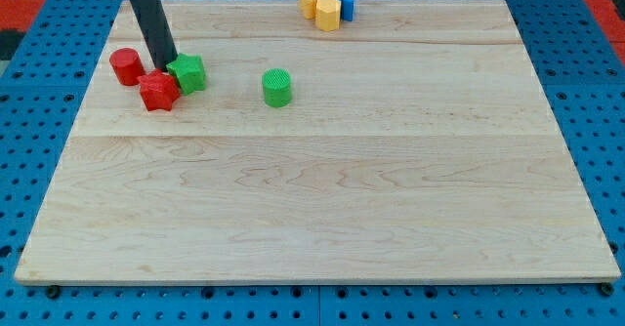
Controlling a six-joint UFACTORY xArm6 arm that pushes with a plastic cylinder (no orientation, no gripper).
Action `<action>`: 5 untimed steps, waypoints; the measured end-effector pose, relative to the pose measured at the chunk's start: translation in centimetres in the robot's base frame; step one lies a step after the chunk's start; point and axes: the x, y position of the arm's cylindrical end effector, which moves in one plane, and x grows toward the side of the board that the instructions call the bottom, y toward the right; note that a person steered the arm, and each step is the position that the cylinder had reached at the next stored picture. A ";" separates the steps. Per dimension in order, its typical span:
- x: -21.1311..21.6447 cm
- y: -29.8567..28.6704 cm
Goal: Move the red star to the left of the green star
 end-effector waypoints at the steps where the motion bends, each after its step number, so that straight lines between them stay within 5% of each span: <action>1: 1.4 1.4; 5: 3.7 6.5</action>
